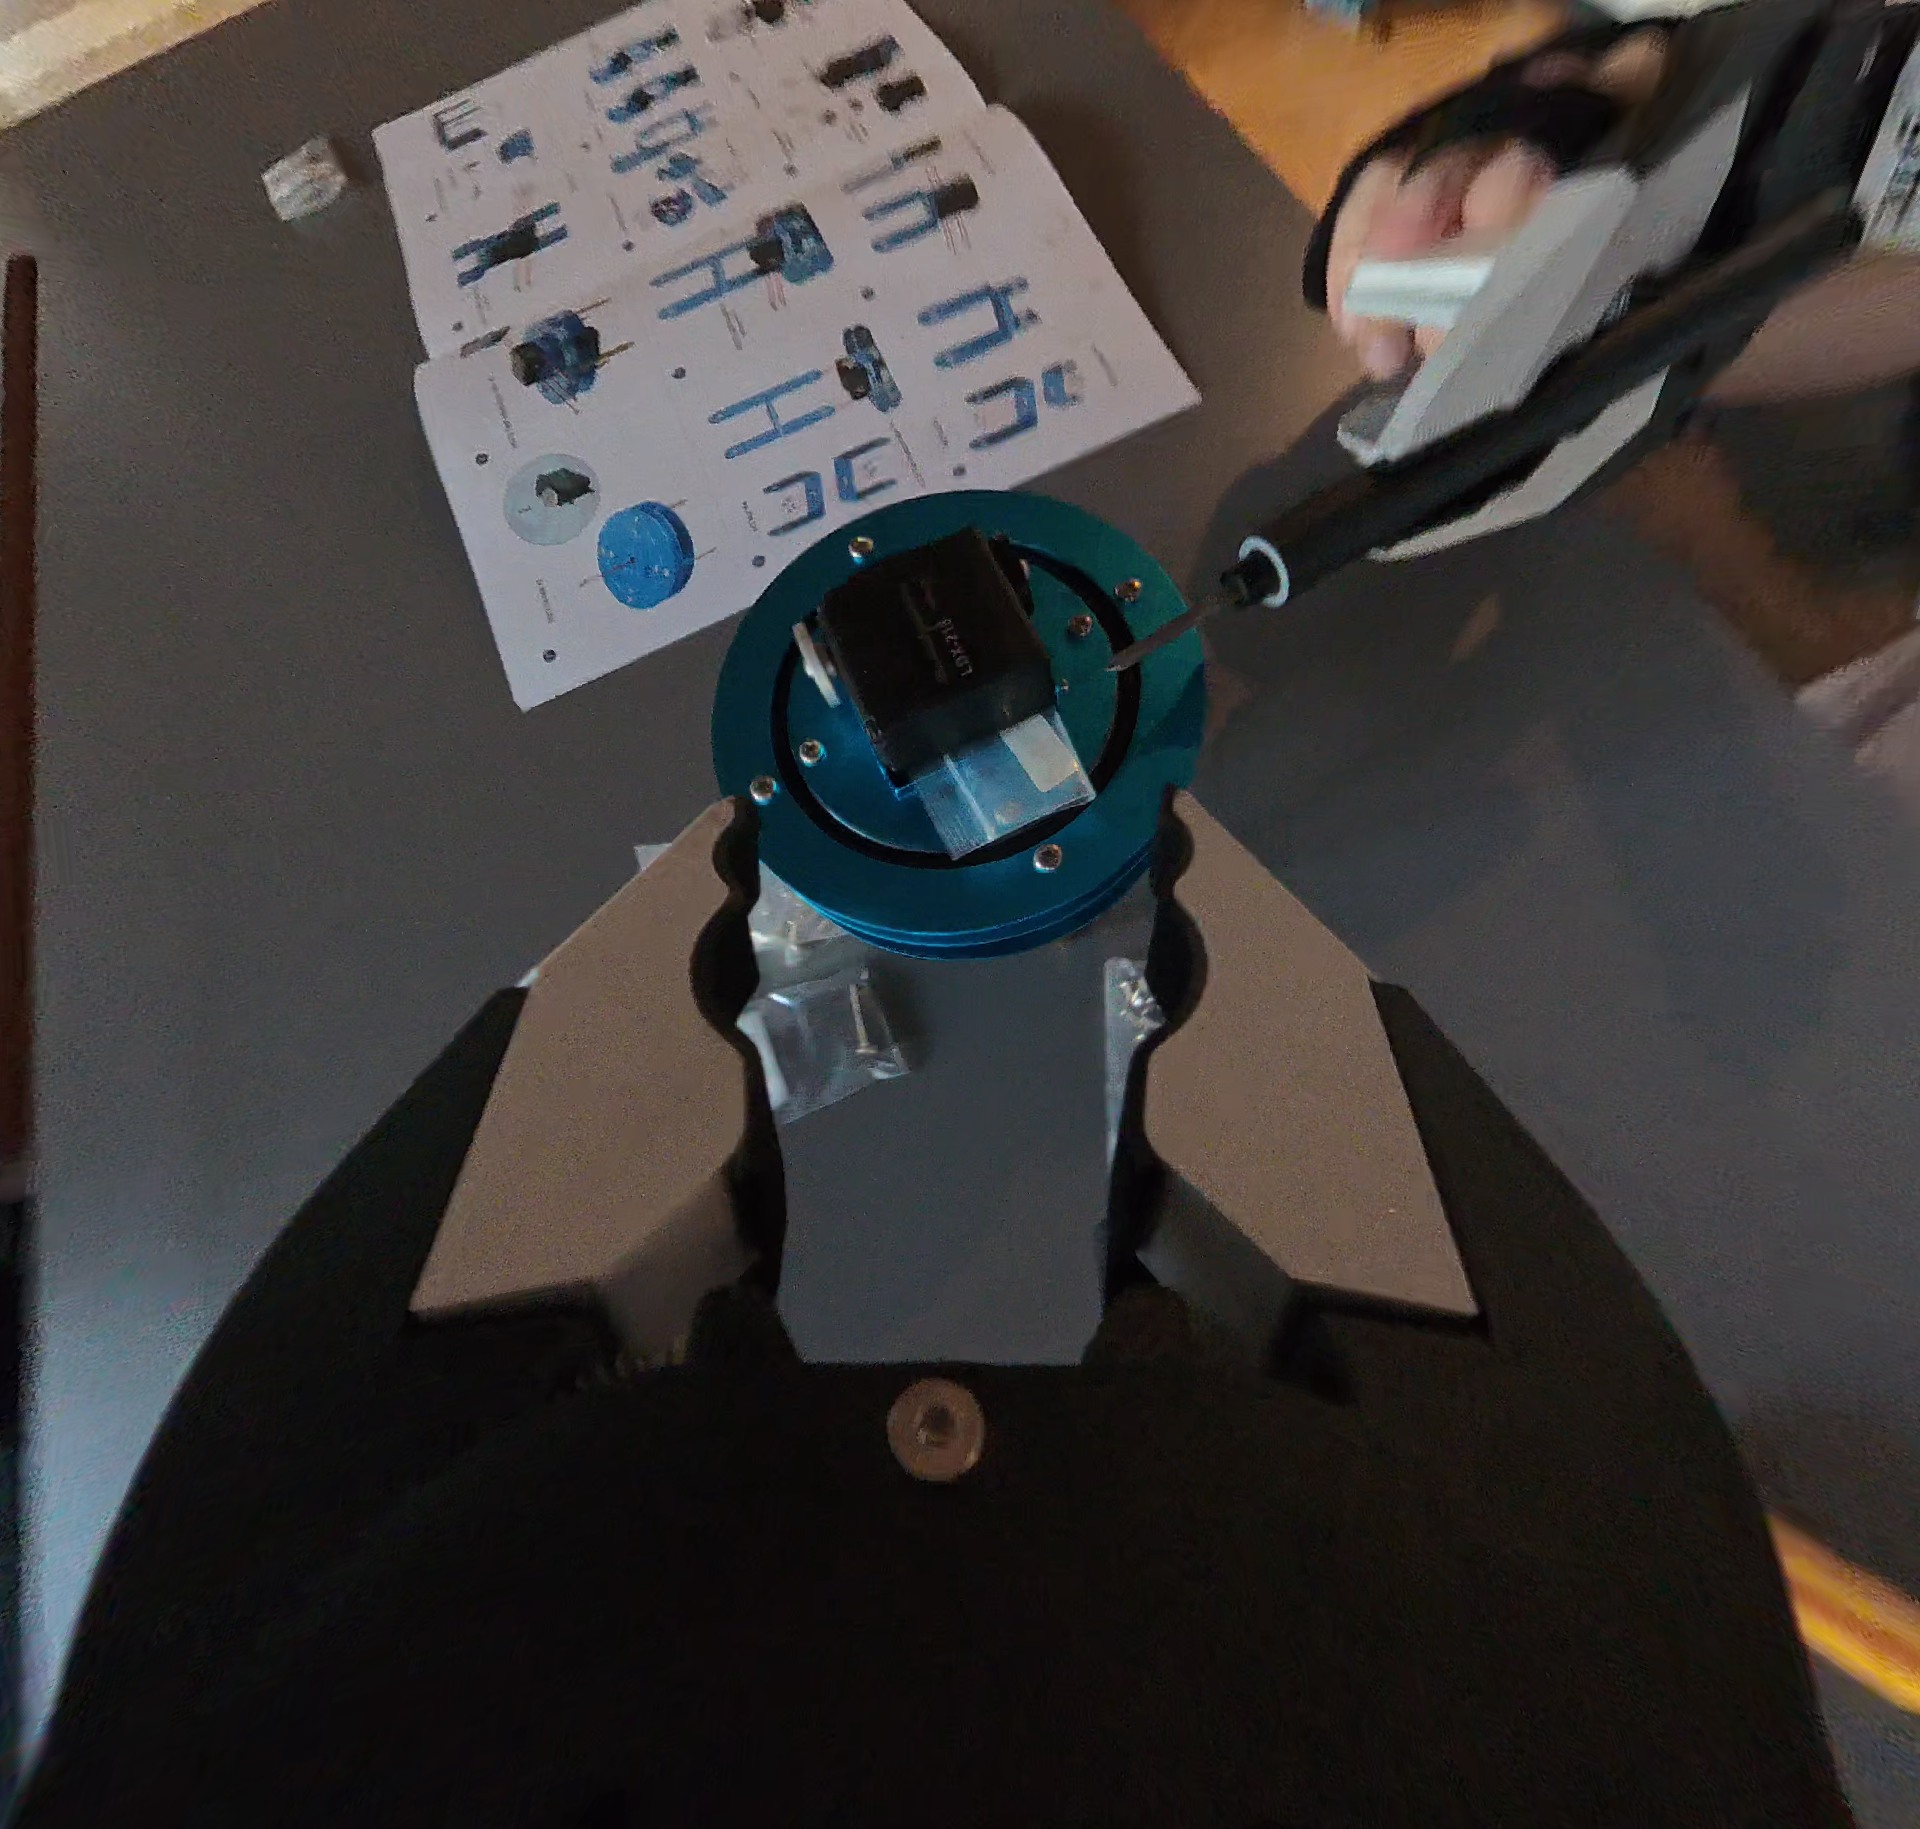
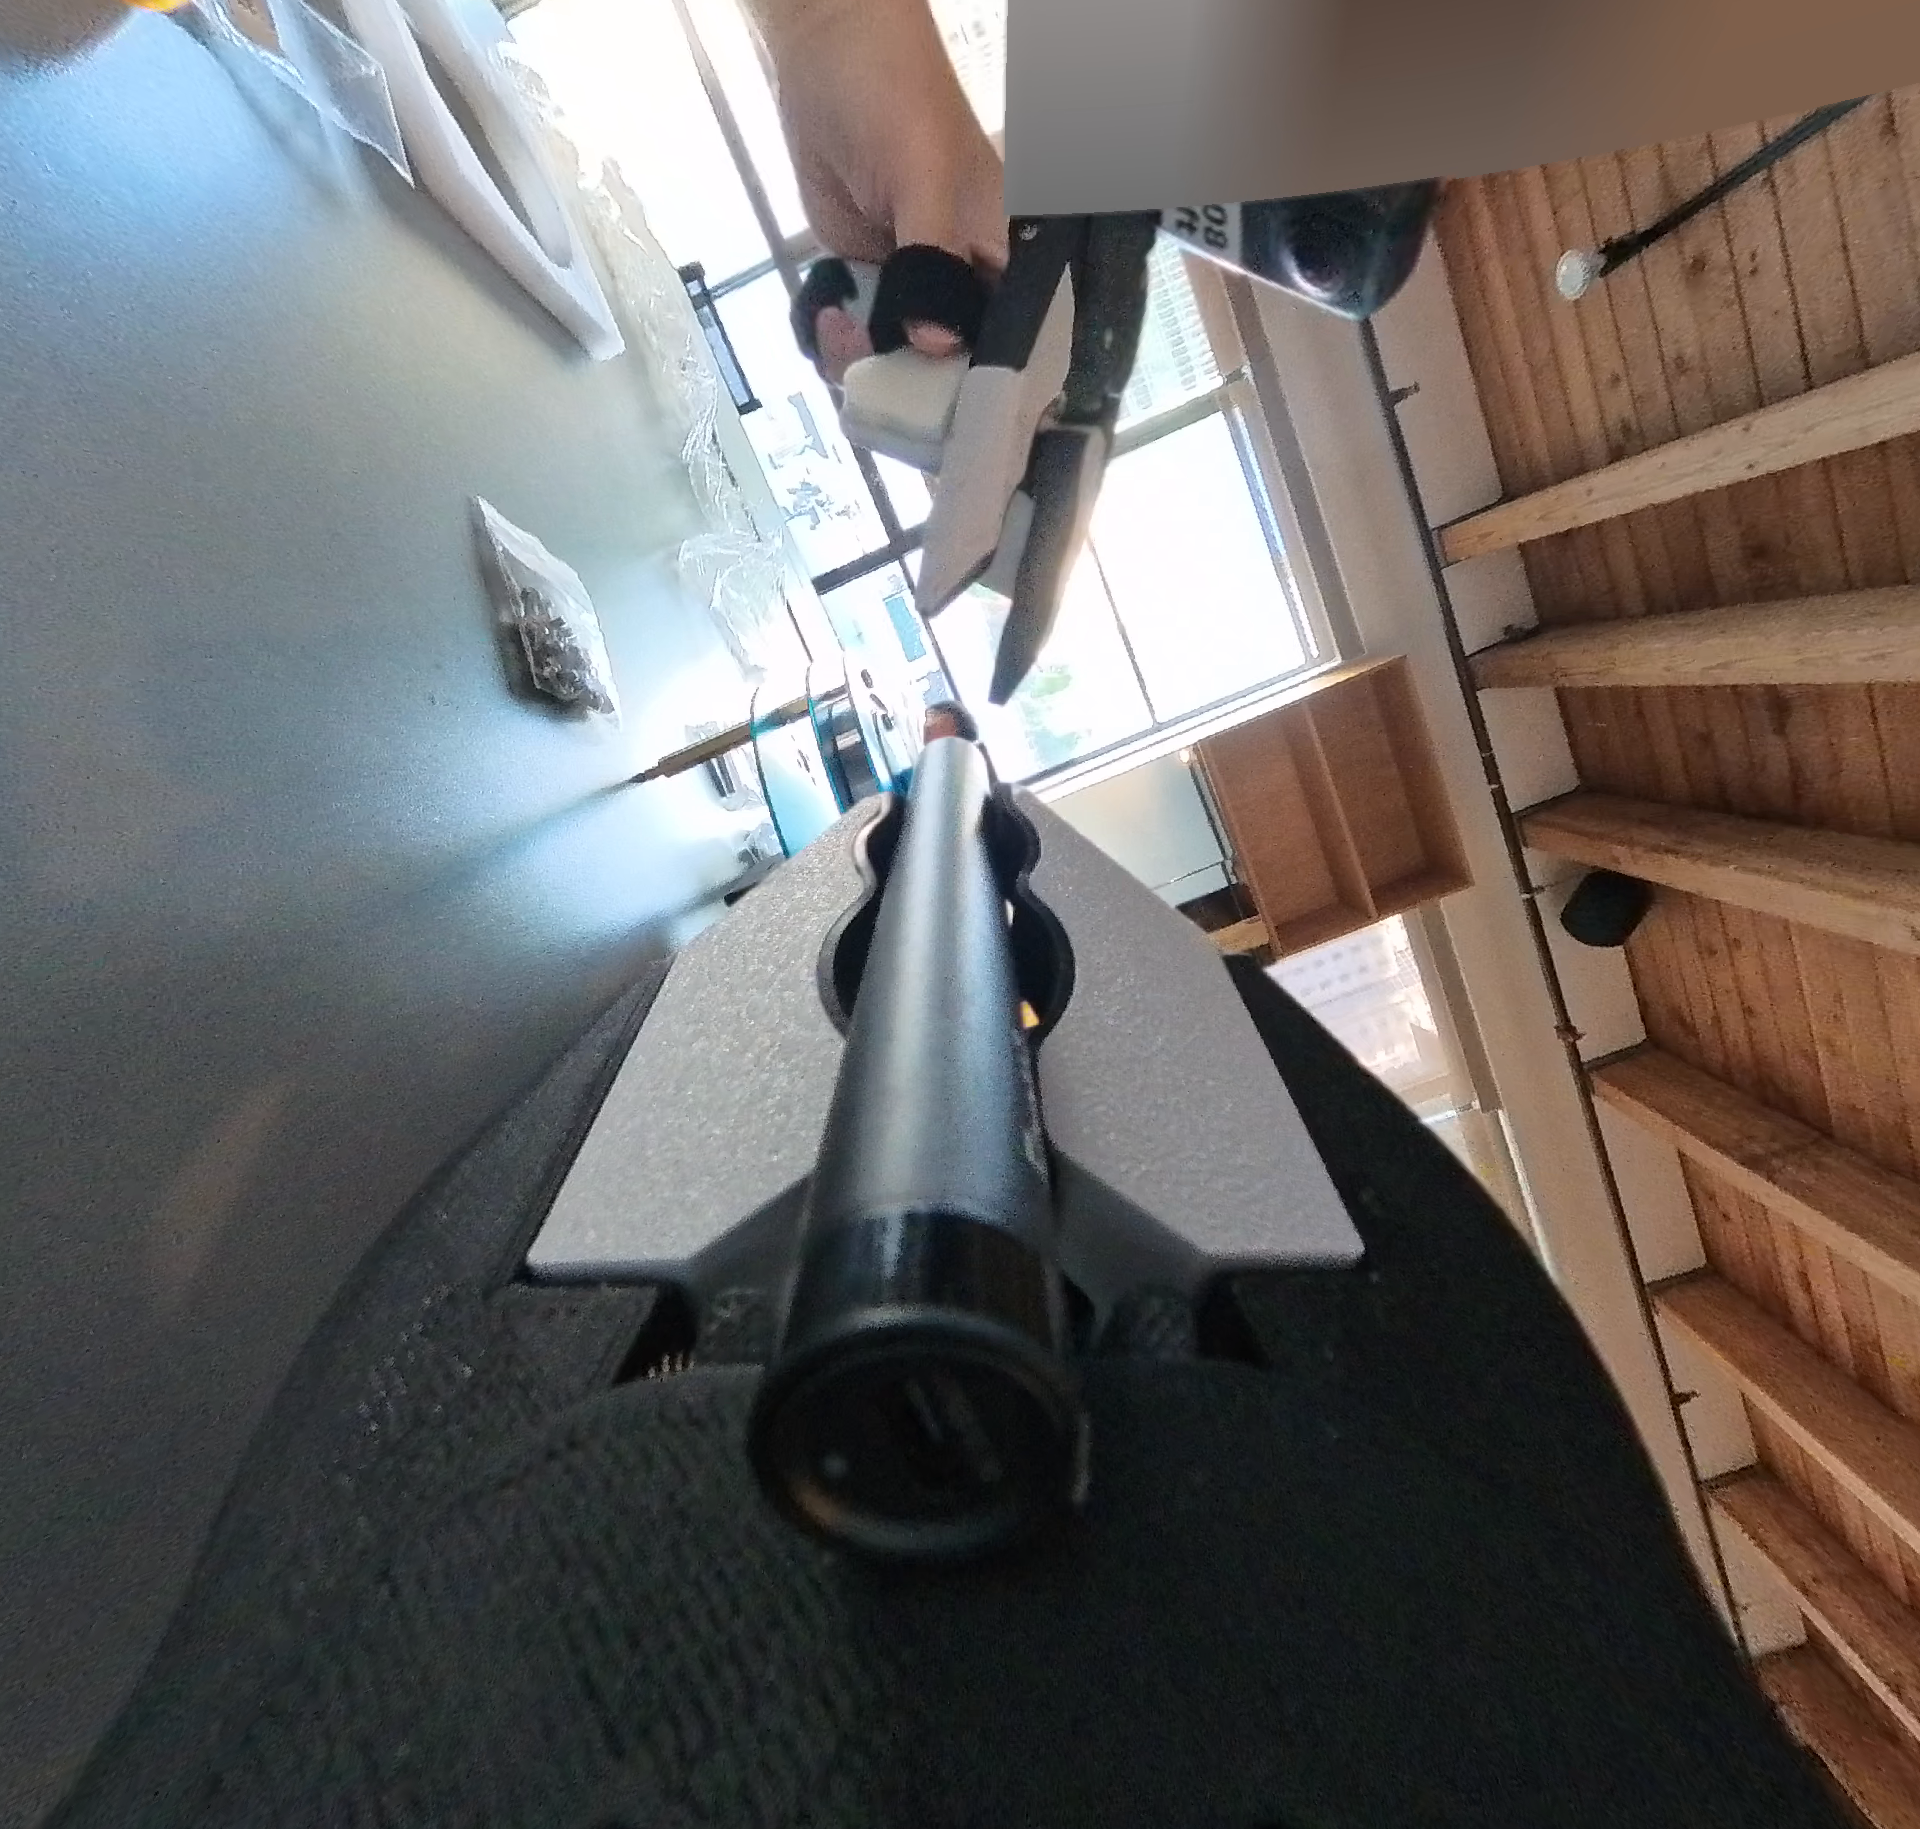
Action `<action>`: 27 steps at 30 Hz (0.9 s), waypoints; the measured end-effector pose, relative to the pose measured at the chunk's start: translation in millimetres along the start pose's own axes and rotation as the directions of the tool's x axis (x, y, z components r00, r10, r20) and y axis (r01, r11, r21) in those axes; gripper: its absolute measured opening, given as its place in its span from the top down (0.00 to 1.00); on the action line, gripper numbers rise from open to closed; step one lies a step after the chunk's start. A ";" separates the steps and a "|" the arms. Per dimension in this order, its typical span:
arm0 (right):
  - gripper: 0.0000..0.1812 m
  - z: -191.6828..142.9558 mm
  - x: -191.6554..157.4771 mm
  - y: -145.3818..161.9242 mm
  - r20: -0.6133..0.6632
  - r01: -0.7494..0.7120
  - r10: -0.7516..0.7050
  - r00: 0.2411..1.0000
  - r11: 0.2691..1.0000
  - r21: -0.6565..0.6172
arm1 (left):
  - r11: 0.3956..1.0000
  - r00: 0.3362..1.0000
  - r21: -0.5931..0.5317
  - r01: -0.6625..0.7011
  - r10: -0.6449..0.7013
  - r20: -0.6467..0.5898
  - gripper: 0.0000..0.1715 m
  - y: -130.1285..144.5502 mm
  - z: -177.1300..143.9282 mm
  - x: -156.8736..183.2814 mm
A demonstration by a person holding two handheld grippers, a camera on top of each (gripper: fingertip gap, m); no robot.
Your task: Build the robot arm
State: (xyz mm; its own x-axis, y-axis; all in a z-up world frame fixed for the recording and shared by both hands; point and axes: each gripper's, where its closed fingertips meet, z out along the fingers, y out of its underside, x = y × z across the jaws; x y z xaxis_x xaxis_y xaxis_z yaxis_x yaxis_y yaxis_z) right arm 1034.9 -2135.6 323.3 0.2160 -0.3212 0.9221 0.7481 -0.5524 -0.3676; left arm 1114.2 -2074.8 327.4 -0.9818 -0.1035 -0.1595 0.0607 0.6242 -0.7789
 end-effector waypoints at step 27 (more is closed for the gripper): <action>0.91 -50.7 13.8 -5.4 -0.117 -0.270 0.256 0.960 0.954 -0.129 | 0.867 0.920 -0.398 -0.300 0.152 -0.363 0.56 0.3 25.1 -25.8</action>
State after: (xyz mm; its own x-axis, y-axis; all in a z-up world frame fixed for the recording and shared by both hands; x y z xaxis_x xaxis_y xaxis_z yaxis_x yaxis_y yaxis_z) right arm 1002.1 -2176.0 331.9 0.3252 -0.5393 0.7768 0.5746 -0.5398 -0.6152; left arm 1144.1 -2091.4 316.1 -0.9588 0.2803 -0.0450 0.2755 0.8804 -0.3859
